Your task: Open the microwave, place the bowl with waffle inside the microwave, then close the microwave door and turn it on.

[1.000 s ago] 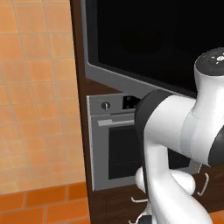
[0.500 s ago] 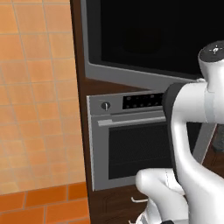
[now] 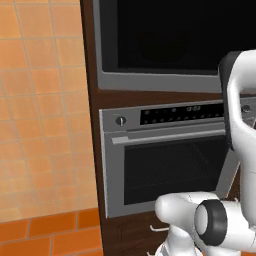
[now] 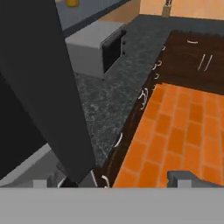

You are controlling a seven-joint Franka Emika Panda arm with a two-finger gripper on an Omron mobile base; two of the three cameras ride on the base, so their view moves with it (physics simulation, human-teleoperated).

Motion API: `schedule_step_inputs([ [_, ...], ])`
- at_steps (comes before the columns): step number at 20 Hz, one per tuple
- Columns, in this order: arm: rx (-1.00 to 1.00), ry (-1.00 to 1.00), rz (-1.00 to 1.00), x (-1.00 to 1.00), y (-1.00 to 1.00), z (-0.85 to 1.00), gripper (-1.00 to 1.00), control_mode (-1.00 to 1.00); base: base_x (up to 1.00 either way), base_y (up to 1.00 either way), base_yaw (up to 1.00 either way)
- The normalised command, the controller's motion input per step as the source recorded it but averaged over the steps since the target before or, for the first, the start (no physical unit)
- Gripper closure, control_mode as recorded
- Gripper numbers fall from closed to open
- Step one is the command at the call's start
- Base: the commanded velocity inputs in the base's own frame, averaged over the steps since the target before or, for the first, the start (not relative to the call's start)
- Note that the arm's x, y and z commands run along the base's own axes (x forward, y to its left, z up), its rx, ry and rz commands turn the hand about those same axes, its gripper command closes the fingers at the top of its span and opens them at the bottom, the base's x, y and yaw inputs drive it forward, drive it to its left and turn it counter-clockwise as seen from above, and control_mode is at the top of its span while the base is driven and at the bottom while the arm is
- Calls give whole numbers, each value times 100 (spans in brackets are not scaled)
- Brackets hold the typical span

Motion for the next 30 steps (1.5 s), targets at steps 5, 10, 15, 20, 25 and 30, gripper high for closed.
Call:
schedule_step_inputs([
  [5,33,-11,23,90,-39,5,-100,-100,0,0,0],
  [10,27,-33,49,55,-31,0,-100,-100,0,0,0],
  [15,11,-60,42,26,6,-21,-100,-100,0,0,0],
  [20,-1,-40,32,60,0,-9,-100,-100,0,0,0],
  [25,-13,-29,11,67,12,-14,-100,-100,0,0,0],
  [30,-19,-8,0,50,9,0,-100,-100,0,0,0],
])
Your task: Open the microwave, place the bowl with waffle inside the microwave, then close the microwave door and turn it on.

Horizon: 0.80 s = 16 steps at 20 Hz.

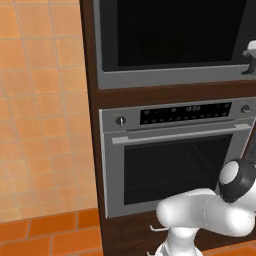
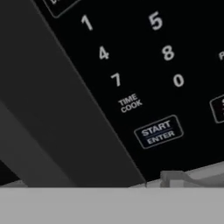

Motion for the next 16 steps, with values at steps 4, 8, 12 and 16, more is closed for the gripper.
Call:
schedule_step_inputs([
  [4,-30,0,-15,75,33,0,-100,-100,0,0,0],
  [8,-25,0,-17,55,18,0,-100,-100,0,0,0],
  [12,-5,-2,-2,-35,-1,3,-100,-100,0,0,0],
  [16,0,0,0,-56,-17,24,-100,-100,0,0,0],
])
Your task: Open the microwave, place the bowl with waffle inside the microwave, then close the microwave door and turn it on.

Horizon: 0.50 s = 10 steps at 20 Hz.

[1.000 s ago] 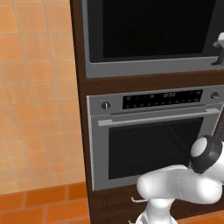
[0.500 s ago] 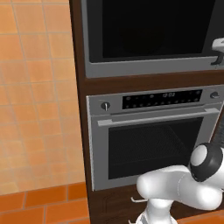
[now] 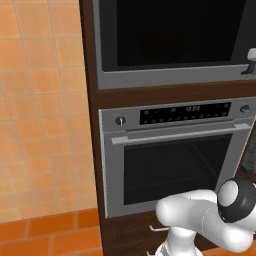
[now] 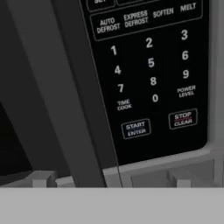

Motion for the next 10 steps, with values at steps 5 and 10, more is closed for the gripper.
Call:
schedule_step_inputs([
  [5,-1,2,0,-56,-26,18,-100,-100,0,0,0],
  [10,0,1,0,-45,-42,-7,-100,-100,0,0,0],
])
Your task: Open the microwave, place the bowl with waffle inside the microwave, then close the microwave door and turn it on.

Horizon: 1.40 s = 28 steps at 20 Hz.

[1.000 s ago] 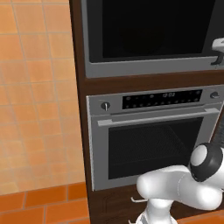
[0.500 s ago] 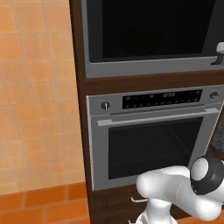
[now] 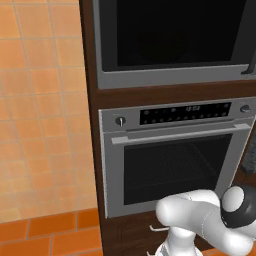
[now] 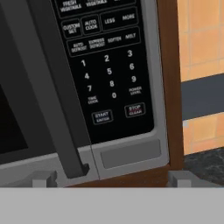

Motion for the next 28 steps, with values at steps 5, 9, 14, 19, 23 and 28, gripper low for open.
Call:
schedule_step_inputs([
  [5,0,-1,0,-3,-30,-6,-100,-100,0,0,0],
  [9,0,0,0,0,0,0,-100,-100,0,0,0],
  [14,0,0,0,0,0,0,-100,-100,0,0,0],
  [19,0,0,0,0,0,0,-100,-100,0,0,0],
  [23,0,0,0,0,0,0,-100,-100,0,0,0],
  [28,0,0,0,0,0,0,100,-100,0,0,0],
])
